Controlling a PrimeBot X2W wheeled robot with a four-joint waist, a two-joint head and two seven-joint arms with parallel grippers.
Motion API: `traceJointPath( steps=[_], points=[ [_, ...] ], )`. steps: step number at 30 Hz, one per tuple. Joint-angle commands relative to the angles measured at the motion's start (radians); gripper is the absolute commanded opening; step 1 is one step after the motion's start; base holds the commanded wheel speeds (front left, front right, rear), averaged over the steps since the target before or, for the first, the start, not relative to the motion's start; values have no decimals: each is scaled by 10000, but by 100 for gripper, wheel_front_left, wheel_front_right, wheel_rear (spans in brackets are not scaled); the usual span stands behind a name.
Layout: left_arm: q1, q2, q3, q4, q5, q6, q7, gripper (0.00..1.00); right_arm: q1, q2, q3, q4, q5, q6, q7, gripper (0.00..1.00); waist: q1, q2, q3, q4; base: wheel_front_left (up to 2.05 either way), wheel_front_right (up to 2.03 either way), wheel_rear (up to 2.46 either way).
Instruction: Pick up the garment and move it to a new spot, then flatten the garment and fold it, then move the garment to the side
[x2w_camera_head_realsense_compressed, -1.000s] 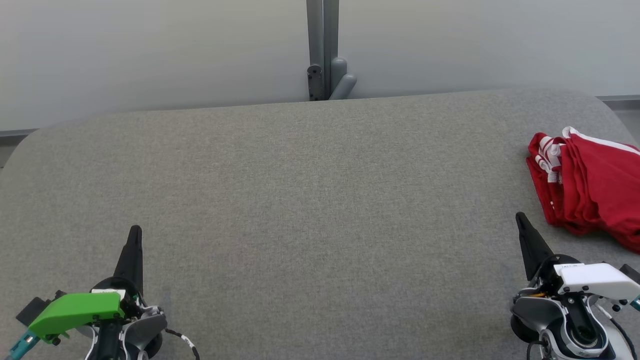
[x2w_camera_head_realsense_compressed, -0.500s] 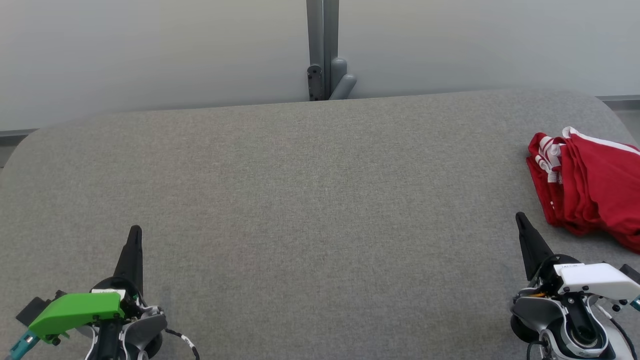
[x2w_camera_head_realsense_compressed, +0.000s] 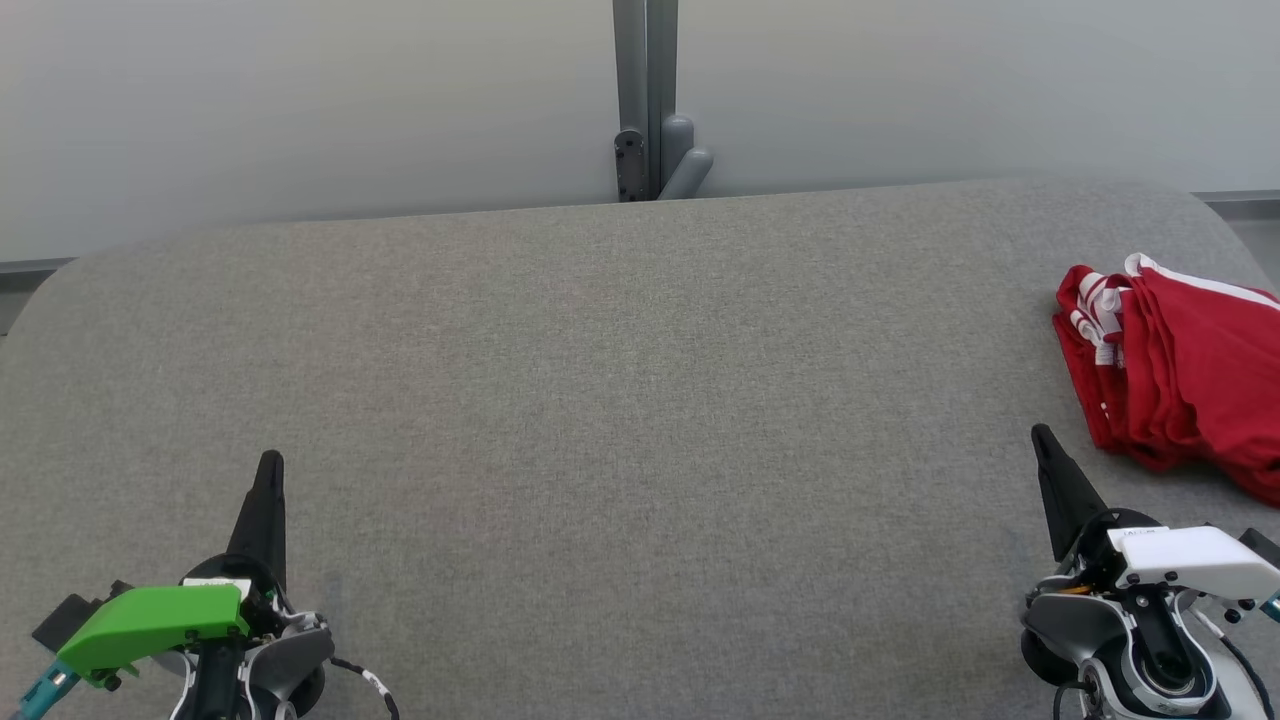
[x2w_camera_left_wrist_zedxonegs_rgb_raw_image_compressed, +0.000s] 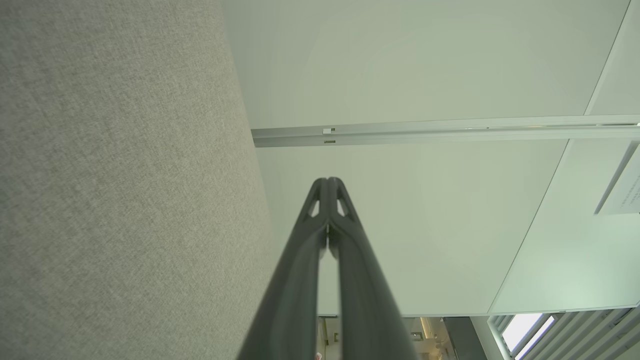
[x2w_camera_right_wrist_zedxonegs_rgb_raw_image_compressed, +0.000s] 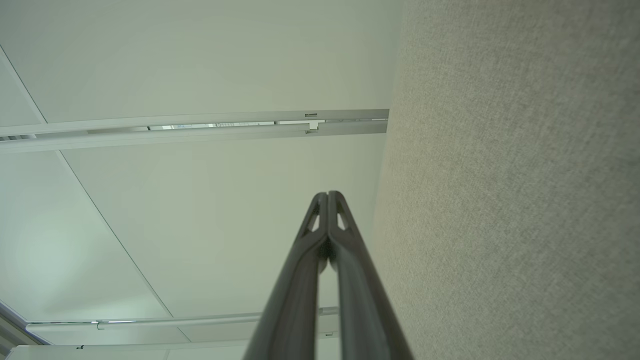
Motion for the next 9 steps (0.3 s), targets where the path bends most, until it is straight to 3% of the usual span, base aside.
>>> traceJointPath(
  steps=[1, 9],
  points=[
    [-129, 52, 47, -3, -27, -48, 43, 0, -45, -50, -26, -34, 50, 4, 40, 0, 0, 0, 0, 0, 0, 0, 0],
    [-129, 52, 47, -4, -27, -48, 43, 0, -45, -50, -26, -34, 50, 4, 40, 0, 0, 0, 0, 0, 0, 0, 0]
  ],
)
